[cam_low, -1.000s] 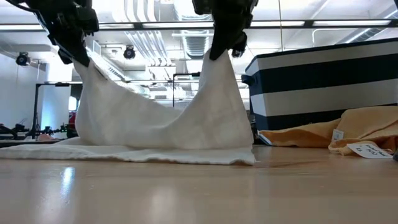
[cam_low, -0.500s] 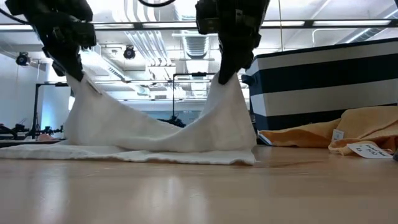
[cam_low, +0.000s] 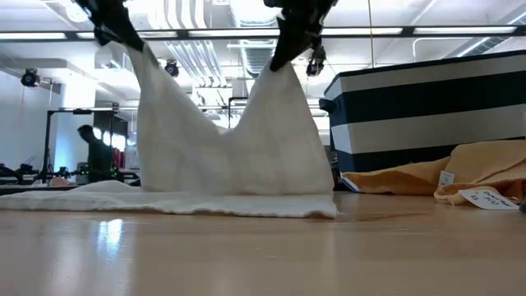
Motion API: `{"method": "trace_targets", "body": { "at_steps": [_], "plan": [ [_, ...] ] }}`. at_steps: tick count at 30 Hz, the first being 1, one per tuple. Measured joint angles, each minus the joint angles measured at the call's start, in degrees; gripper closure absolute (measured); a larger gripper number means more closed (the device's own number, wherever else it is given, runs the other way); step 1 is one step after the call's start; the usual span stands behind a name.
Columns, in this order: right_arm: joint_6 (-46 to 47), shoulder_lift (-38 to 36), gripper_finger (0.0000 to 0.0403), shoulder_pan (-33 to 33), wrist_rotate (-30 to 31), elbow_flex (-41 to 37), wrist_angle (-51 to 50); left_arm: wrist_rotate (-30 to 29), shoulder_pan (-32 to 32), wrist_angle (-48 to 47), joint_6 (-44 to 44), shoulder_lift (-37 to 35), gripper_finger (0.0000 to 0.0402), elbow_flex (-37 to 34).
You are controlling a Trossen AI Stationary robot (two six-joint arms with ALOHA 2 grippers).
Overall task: Fold towel
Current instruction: Fold the white towel
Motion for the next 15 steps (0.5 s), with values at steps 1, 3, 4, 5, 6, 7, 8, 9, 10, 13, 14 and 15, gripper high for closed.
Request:
{"method": "trace_targets", "body": {
  "at_steps": [1,3,4,5,6,7,8,9,10,13,14,15],
  "plan": [
    [-0.8,-0.1,0.0403,-1.1,0.6,0.1,0.1,-1.8,0.3,0.3,0.4,0.9,0.0401,-0.1],
    [-2.3,-0.1,0.0403,-3.4,1.6,0.1,0.0,-4.8,1.1,1.4,0.8,2.7,0.0402,-0.6],
    [-3.1,-0.1,0.0403,-4.6,2.3,0.1,-0.1,-5.6,1.6,2.3,0.8,3.5,0.0401,-0.8],
    [-3.6,-0.1,0.0403,-5.7,3.2,0.1,-0.1,-6.4,2.3,3.1,0.9,4.3,0.0401,-0.9],
    [-4.4,-0.1,0.0403,-6.7,4.1,0.1,-0.1,-6.9,3.1,4.0,0.9,5.0,0.0401,-0.9],
    [-5.1,-0.1,0.0403,-7.7,4.6,0.1,-0.1,-7.2,4.0,5.2,0.9,5.6,0.0401,-0.9],
    [-6.0,-0.2,0.0403,-8.7,5.1,0.3,-0.3,-7.7,5.1,6.5,0.9,6.0,0.0402,-0.9],
    [-6.6,-0.3,0.0403,-9.5,5.6,0.7,-0.3,-7.8,6.2,8.0,0.9,6.4,0.0401,-0.7],
    [-7.6,-0.4,0.0403,-10.4,5.6,1.3,-0.2,-7.9,7.6,9.3,0.9,6.7,0.0402,-0.3],
    [-9.7,-0.6,0.0403,-12.7,5.7,3.9,0.0,-7.6,11.9,14.2,2.0,7.8,0.0401,1.0],
    [-10.7,-0.6,0.0403,-13.5,5.7,4.8,0.1,-6.7,13.4,15.6,2.8,8.3,0.0401,1.5],
    [-11.4,-0.6,0.0403,-14.2,5.7,5.4,0.4,-5.1,14.7,17.0,3.2,8.9,0.0401,1.9]
  ]
}}
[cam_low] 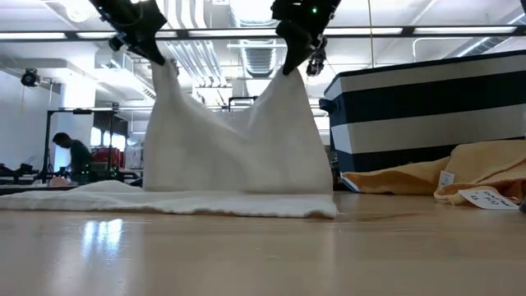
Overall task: Fold towel
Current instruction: Fold the white towel
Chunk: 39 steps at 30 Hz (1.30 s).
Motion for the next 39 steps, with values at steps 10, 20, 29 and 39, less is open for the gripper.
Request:
{"method": "trace_targets", "body": {
  "at_steps": [10,20,29,39],
  "plan": [
    [-6.6,0.0,0.0403,-7.9,-0.2,1.0,3.6,3.4,9.6,3.4,2.7,5.3,0.0402,2.7],
    [-16.8,2.9,0.0403,-17.4,-12.9,0.2,22.2,-0.2,14.6,3.5,2.6,7.8,0.0401,7.7],
    [-17.8,6.5,0.0403,-22.0,-17.9,0.1,25.2,-3.7,17.2,3.0,1.5,9.2,0.0402,10.6],
    [-9.8,3.5,0.0403,-19.5,-28.2,1.2,16.4,7.5,17.4,-7.4,7.4,8.4,0.0401,9.3]
  ]
}}
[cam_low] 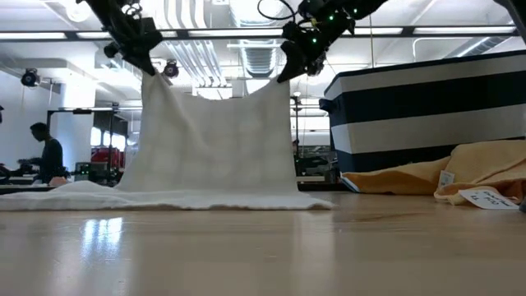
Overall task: Fold towel
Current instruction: Fold the white towel
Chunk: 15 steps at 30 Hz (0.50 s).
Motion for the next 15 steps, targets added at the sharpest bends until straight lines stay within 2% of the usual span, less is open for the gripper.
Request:
{"method": "trace_targets", "body": {
  "at_steps": [3,11,15],
  "plan": [
    [-0.1,-0.9,0.0403,3.3,-1.2,0.0,-4.5,1.0,0.0,-5.3,3.5,-2.0,0.0402,0.0],
    [3.4,-2.0,0.0403,13.2,-2.6,0.0,-19.2,18.4,-0.2,-13.3,5.6,-7.4,0.0401,-4.7],
    [7.2,-2.0,0.0403,17.7,-2.8,-0.4,-22.2,21.0,-1.1,-17.7,7.4,-11.1,0.0401,-9.0]
  ]
}}
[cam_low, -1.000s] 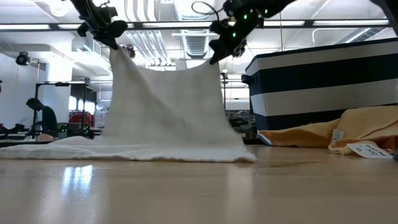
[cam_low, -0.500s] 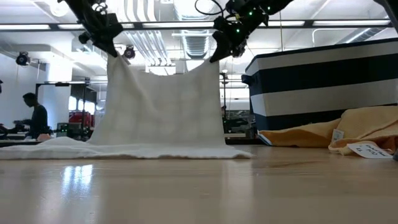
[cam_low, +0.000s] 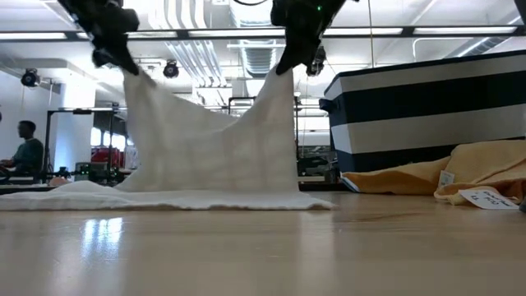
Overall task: Fold towel
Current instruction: Fold the white towel
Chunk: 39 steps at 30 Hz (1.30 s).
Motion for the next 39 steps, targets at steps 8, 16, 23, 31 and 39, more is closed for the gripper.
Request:
{"method": "trace_targets", "body": {
  "at_steps": [8,16,23,31,39],
  "plan": [
    [7.0,0.2,0.0403,7.5,0.2,-3.9,-0.1,3.5,-4.9,-6.5,1.0,-7.2,0.0402,-7.8],
    [12.6,0.2,0.0403,12.1,0.2,-11.9,5.5,3.5,-9.1,-7.3,-2.0,-12.9,0.0401,-16.2],
    [16.6,0.2,0.0403,13.9,0.4,-19.7,14.6,1.9,-10.3,-6.2,-3.6,-14.6,0.0401,-21.4],
    [21.3,0.2,0.0403,14.7,-1.2,-25.2,20.4,-0.7,-10.2,-5.8,-6.1,-13.9,0.0401,-12.7],
    [20.8,0.2,0.0403,14.8,-1.2,-26.2,25.2,-3.2,-10.2,-6.9,-6.1,-11.7,0.0402,-7.2]
  ]
}}
